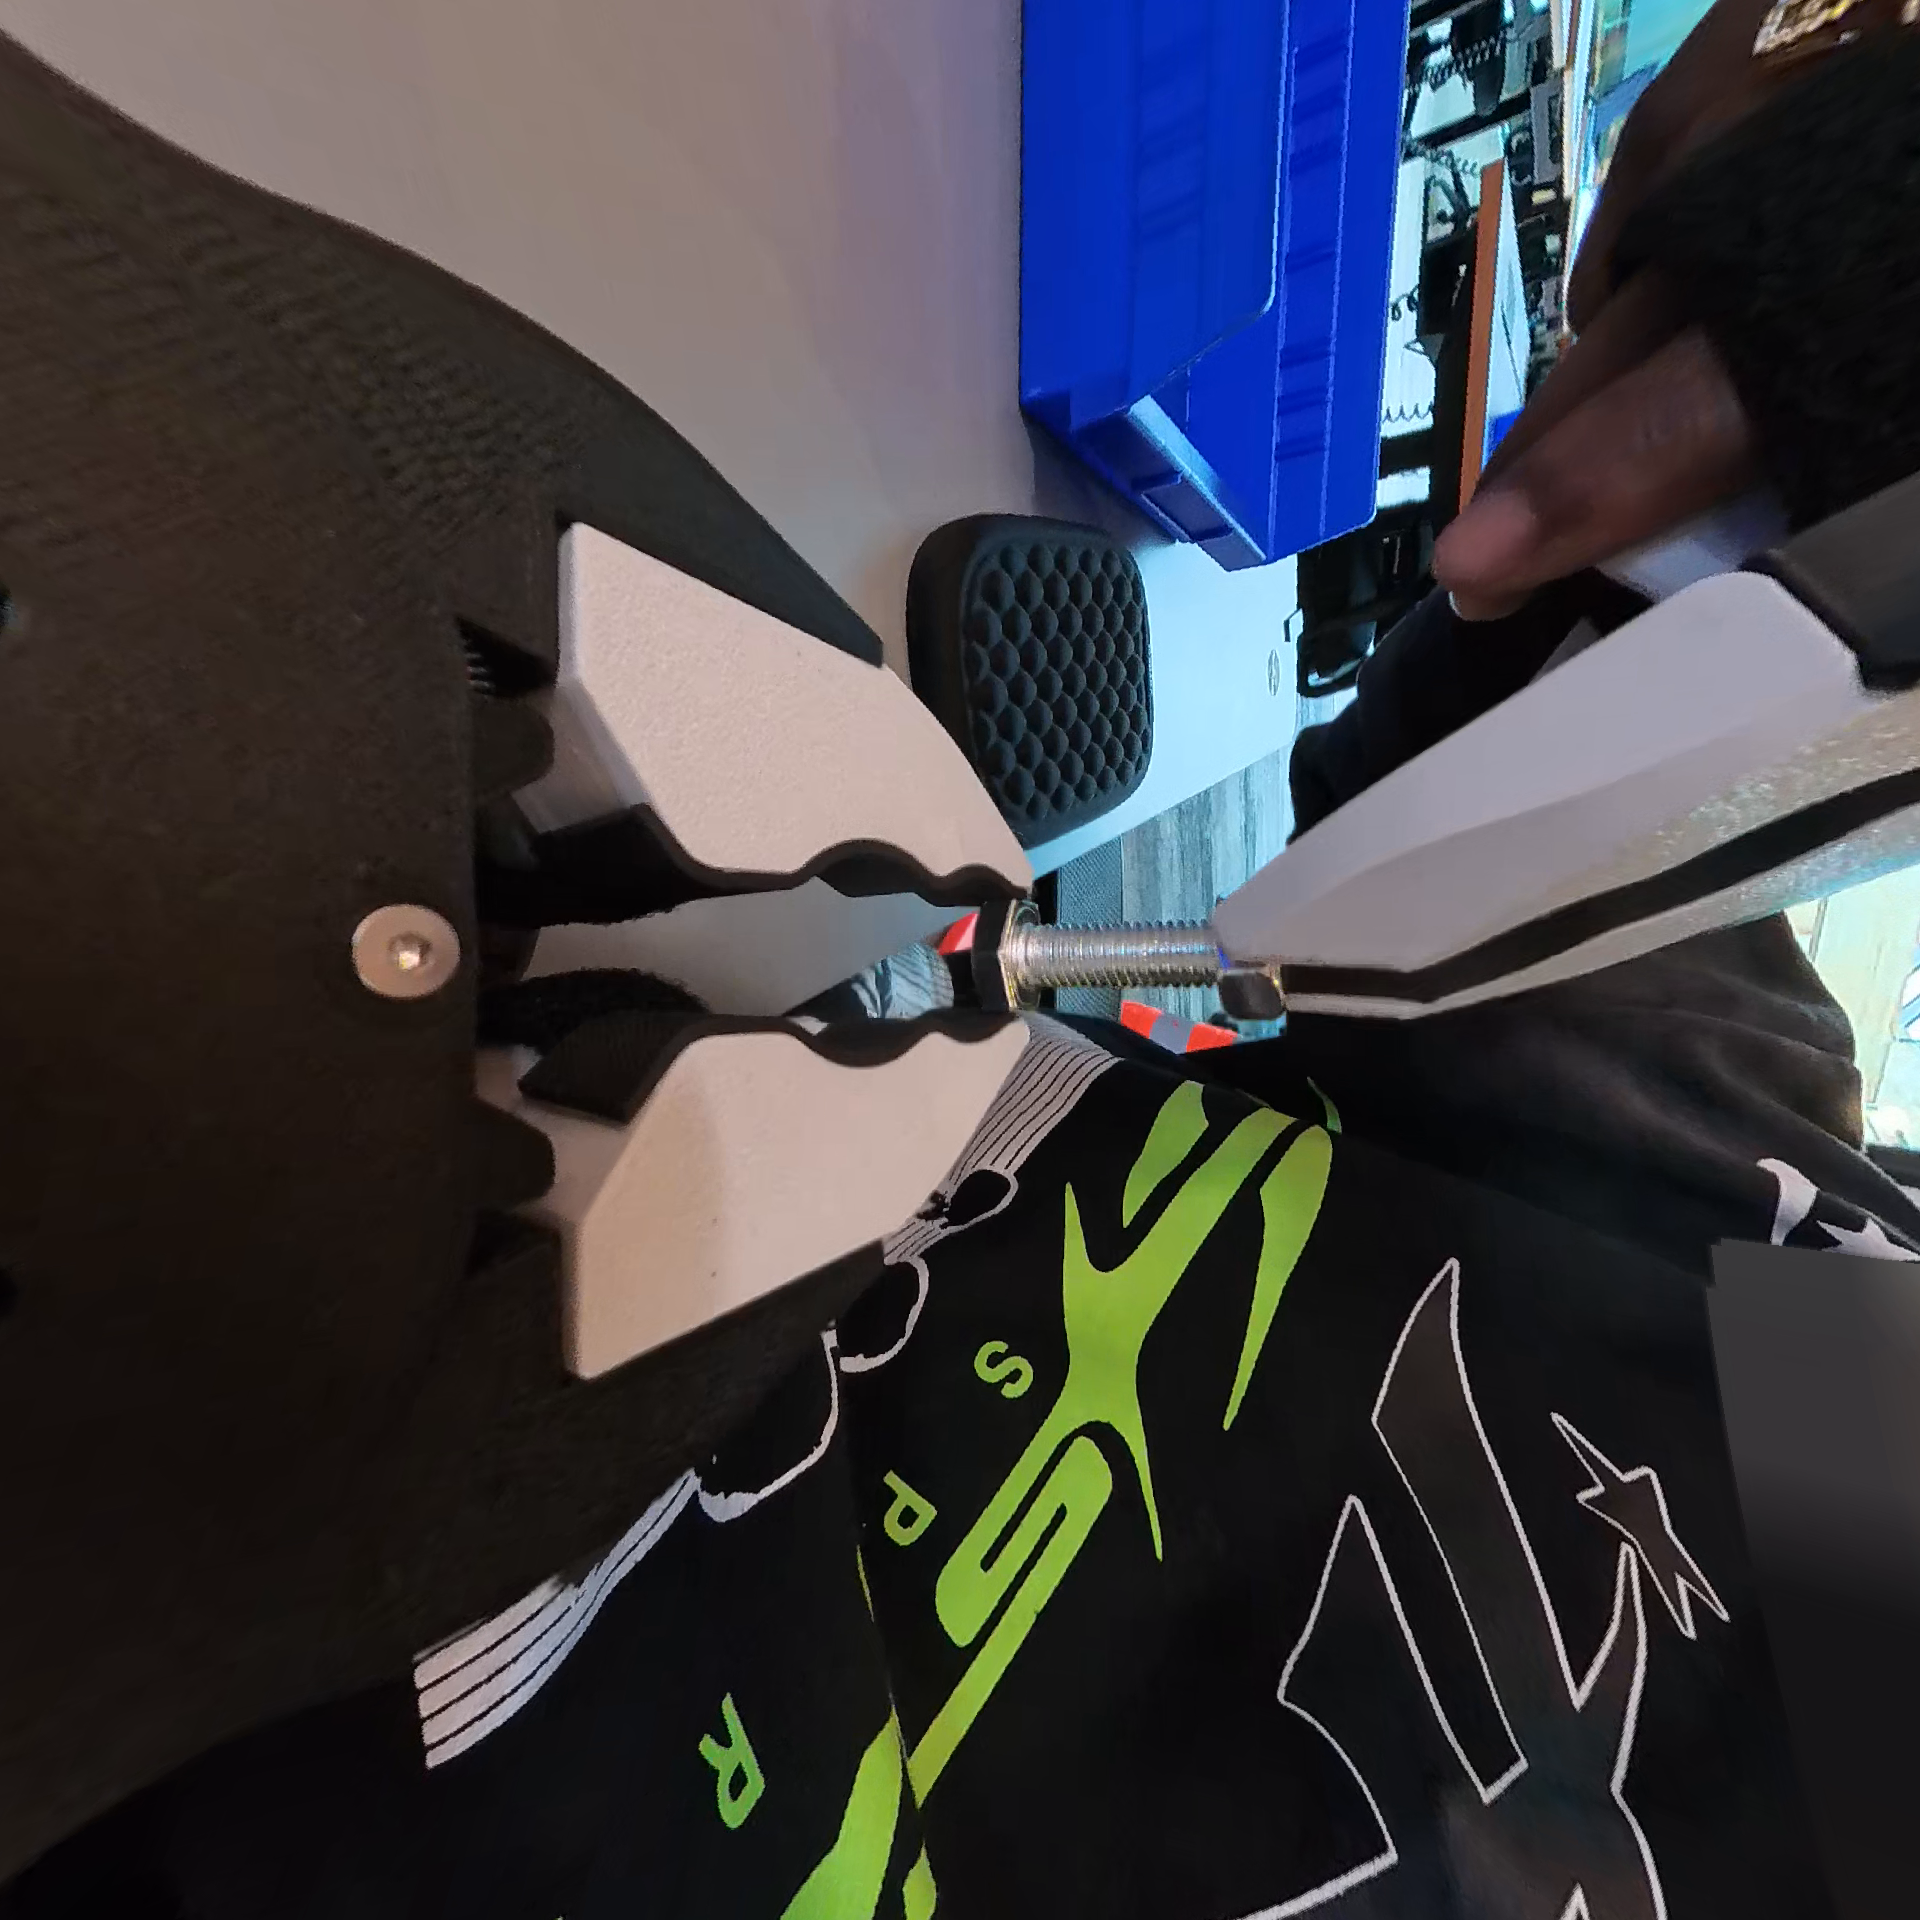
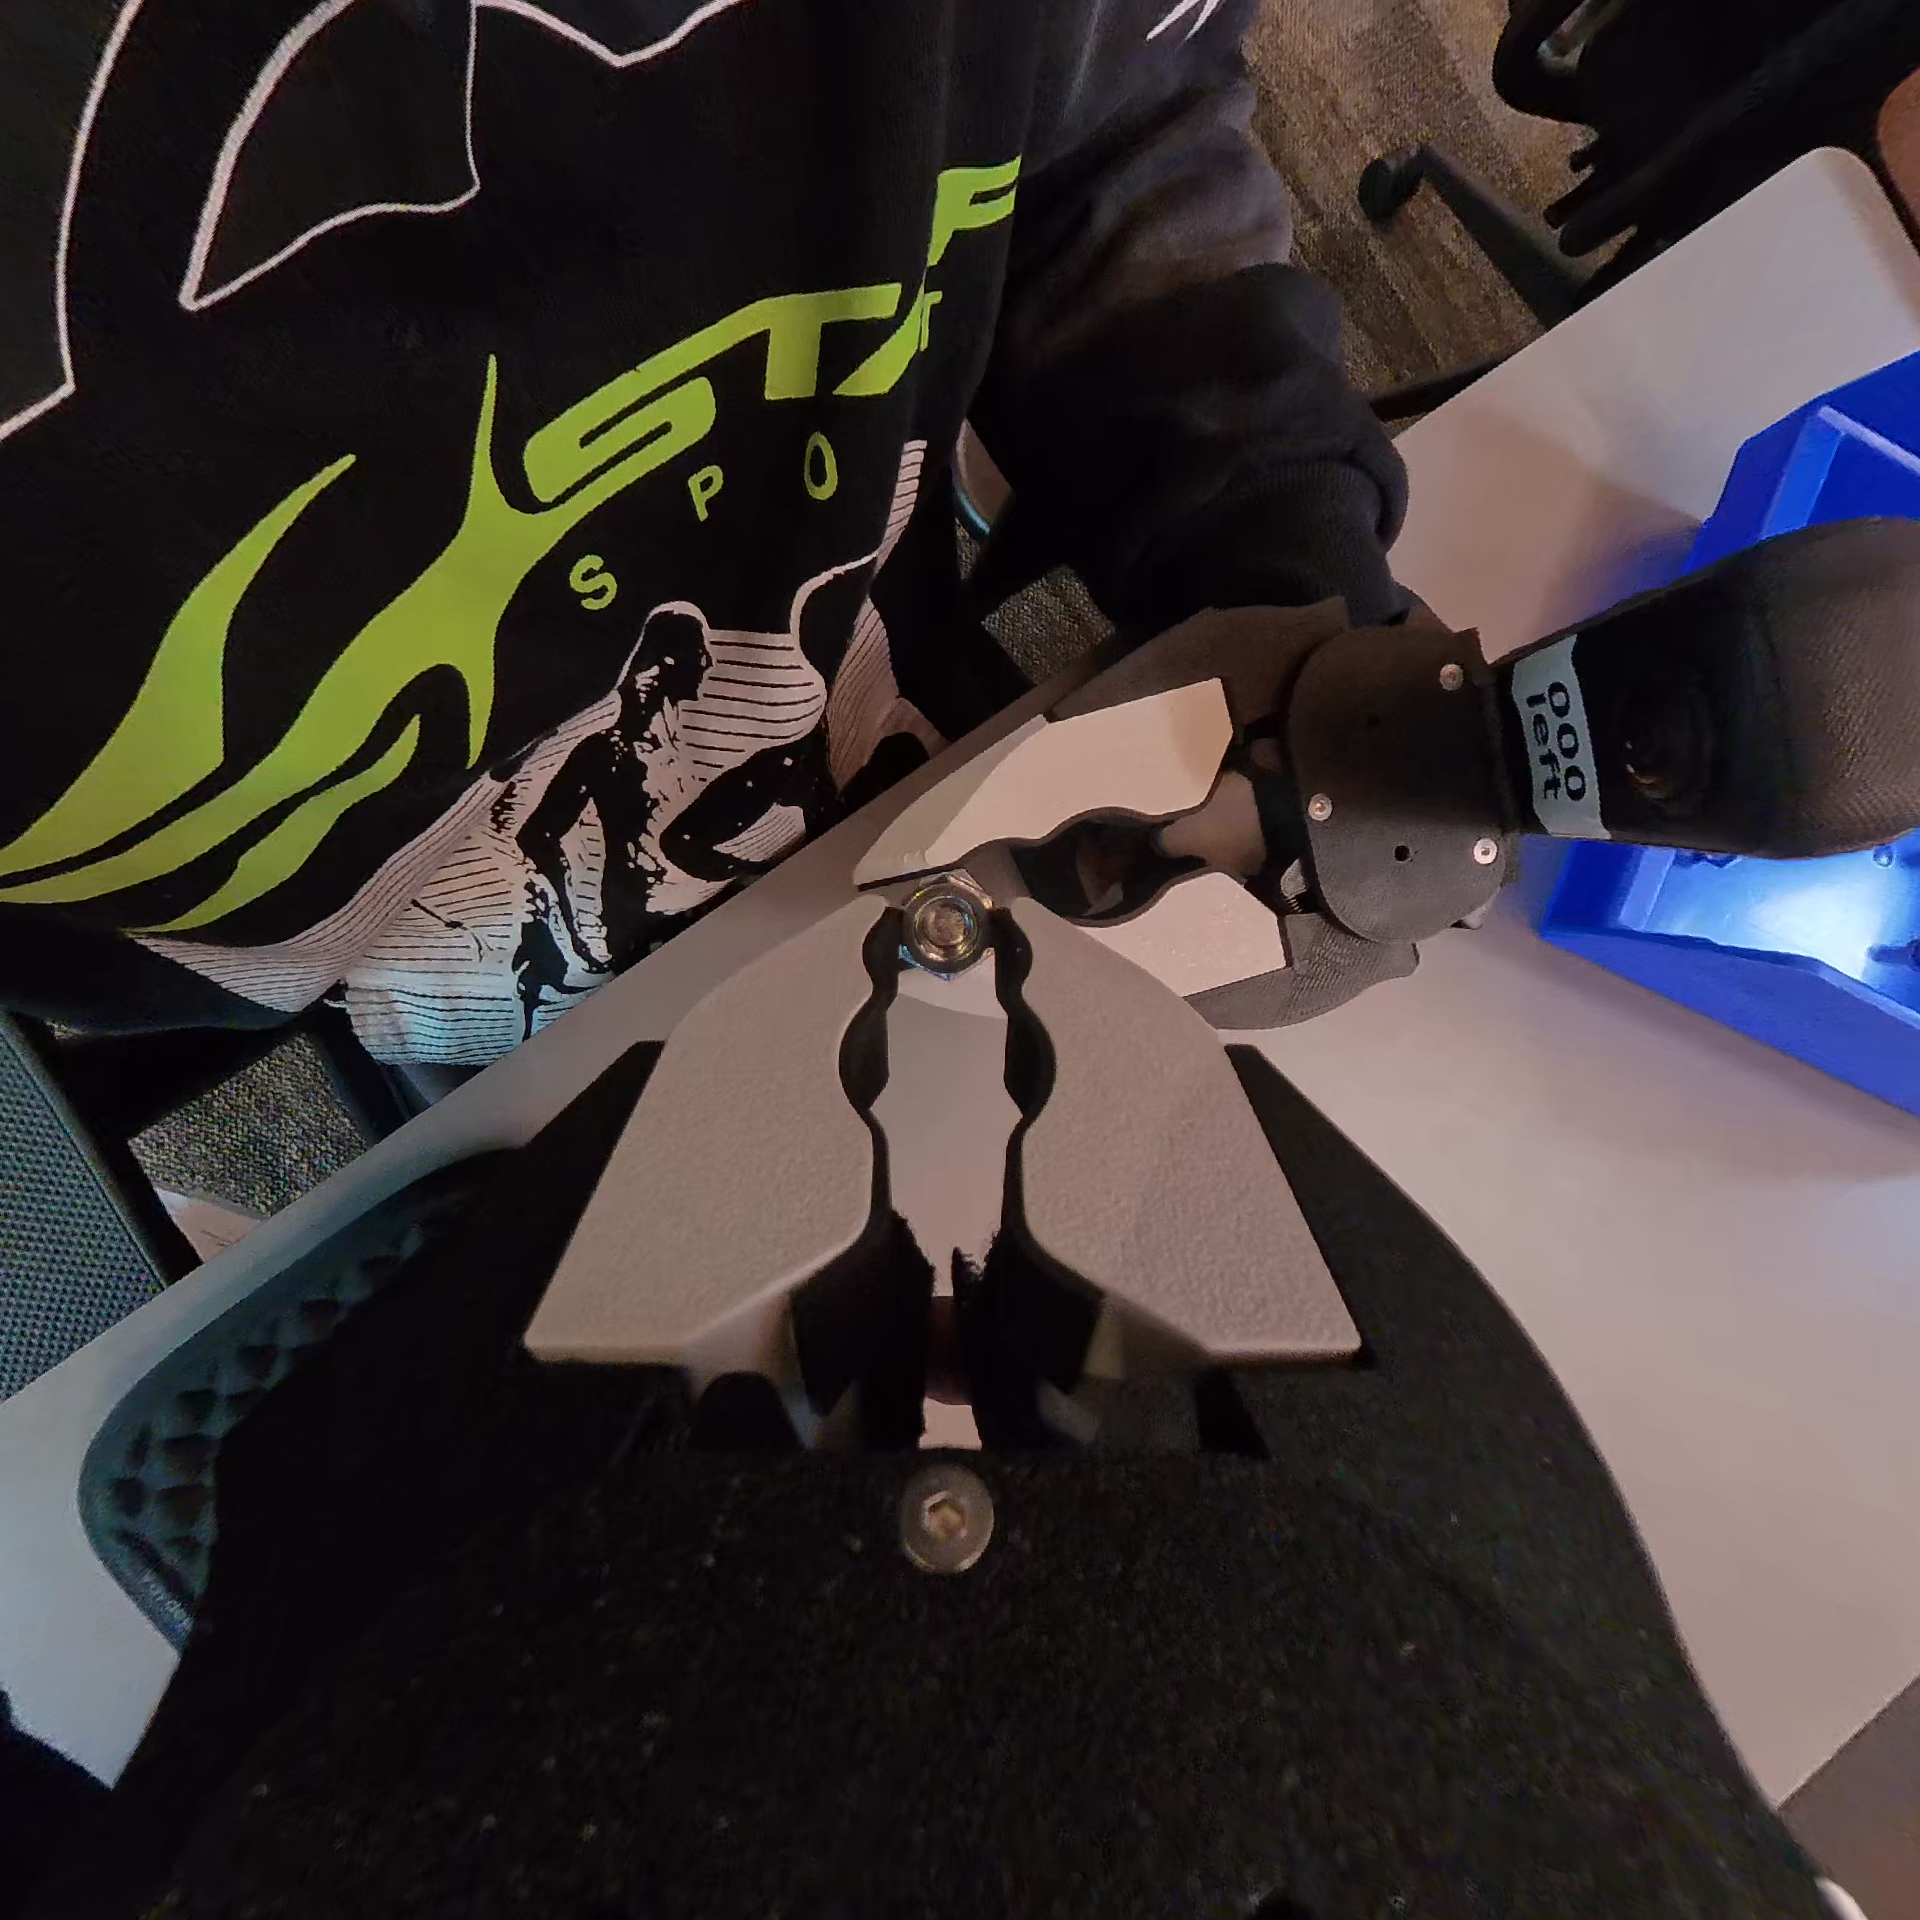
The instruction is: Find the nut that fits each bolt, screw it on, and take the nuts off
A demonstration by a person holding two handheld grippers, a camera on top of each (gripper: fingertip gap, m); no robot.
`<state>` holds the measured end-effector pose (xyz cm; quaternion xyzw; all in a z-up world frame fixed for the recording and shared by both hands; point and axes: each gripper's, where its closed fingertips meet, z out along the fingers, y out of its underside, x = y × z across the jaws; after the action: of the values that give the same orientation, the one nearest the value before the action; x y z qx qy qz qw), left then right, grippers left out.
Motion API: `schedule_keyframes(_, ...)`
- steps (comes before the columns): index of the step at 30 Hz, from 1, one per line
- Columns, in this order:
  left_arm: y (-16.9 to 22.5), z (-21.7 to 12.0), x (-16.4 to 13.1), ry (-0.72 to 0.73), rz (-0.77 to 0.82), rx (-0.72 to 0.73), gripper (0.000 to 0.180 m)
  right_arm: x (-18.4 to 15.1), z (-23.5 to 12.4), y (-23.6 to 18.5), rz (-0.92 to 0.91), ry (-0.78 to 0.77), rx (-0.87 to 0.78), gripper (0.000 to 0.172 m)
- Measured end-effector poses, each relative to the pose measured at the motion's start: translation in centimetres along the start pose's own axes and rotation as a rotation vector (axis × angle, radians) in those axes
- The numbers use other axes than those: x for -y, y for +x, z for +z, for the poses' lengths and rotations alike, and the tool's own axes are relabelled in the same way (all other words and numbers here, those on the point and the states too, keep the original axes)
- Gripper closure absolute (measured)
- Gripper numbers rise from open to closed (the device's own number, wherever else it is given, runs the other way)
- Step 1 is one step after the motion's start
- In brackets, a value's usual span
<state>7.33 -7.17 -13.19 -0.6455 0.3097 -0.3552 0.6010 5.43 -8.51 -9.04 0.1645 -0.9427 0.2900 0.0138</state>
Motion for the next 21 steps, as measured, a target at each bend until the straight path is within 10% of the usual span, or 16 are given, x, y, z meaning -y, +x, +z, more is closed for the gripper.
schedule_keyframes(21, -8.4, -2.6, -0.6, -0.143, 0.049, 0.939, 0.162, -6.4, -2.2, 3.1, 0.574, -0.3, -0.251, 0.154)
